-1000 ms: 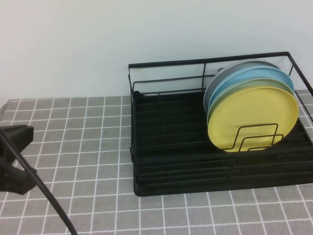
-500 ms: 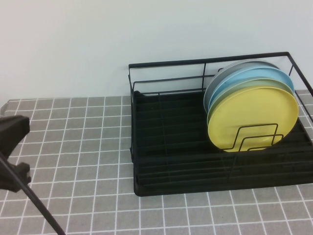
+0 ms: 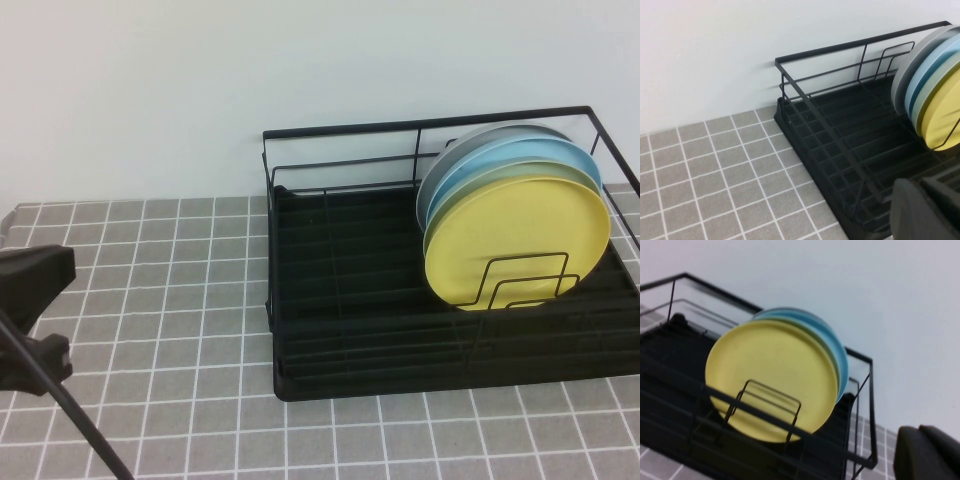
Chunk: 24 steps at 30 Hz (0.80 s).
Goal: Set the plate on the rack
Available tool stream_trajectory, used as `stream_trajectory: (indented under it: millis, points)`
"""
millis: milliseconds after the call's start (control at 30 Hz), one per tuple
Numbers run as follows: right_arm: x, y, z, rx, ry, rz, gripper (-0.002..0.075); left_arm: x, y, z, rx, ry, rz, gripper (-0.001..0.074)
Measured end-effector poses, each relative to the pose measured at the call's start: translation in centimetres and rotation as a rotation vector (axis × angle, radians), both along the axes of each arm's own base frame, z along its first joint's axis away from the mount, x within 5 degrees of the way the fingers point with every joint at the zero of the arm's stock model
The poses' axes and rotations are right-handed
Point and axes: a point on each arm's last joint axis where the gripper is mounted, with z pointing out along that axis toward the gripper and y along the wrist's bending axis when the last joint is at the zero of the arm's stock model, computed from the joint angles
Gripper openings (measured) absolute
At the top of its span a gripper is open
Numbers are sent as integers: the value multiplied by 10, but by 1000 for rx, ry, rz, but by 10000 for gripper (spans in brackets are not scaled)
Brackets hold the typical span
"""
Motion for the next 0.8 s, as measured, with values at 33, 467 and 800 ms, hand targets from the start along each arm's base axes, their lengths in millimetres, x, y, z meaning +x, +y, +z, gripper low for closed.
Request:
stream_trajectory:
  millis: [33,467,800]
  points:
    - [0,0,-2,-1,9,1,1,0,0,0,0,0,0,0]
    - [4,2,-32,-16,128,14,0,0,0,0,0,0,0,0]
    - [2,4,-41,-30,219,41,0,0,2,-1,38,-11,7,0]
